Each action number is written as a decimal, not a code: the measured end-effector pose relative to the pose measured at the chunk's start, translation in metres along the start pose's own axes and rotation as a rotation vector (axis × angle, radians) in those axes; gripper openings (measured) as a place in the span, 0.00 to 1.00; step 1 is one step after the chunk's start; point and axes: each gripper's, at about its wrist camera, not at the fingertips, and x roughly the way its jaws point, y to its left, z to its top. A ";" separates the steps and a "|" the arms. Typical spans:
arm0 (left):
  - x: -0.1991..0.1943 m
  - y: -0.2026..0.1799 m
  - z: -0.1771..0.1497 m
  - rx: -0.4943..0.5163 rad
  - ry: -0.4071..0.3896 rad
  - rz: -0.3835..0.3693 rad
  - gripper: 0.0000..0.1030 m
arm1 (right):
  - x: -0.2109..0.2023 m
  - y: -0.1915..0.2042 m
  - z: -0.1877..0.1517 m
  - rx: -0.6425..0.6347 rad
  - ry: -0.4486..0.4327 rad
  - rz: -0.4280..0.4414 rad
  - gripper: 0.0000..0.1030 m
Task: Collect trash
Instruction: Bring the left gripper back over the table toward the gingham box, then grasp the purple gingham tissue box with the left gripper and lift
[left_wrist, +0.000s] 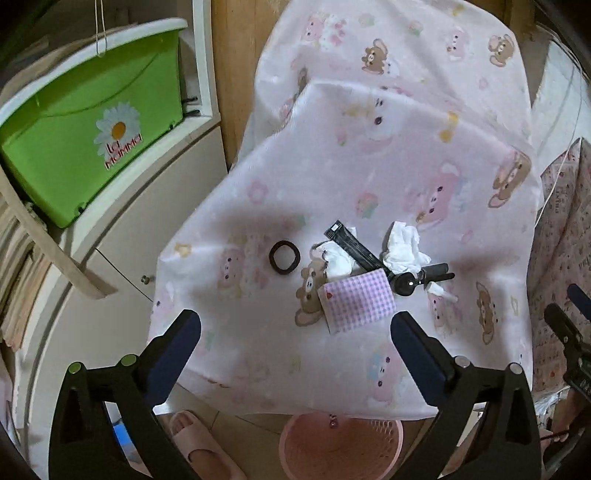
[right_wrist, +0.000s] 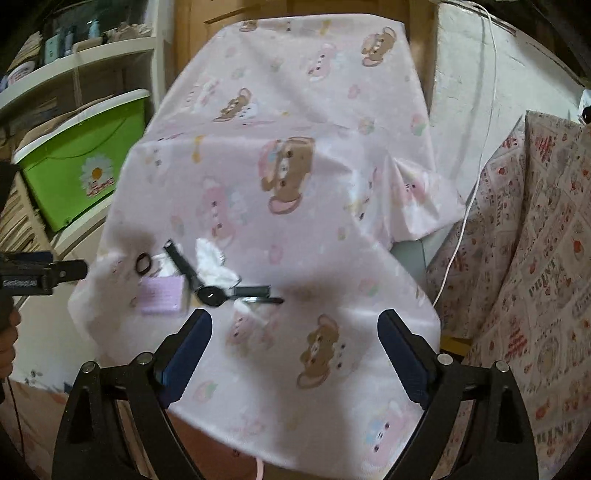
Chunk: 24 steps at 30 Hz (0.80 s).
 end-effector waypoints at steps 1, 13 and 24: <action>0.005 0.003 -0.002 -0.006 0.003 0.006 0.99 | 0.006 -0.003 0.000 0.019 0.006 0.014 0.90; 0.055 0.007 -0.004 0.006 0.065 0.036 0.99 | 0.069 -0.002 -0.029 0.060 0.108 0.039 0.90; 0.095 -0.031 0.001 -0.128 0.165 -0.036 0.99 | 0.103 -0.006 -0.032 0.074 0.221 -0.019 0.90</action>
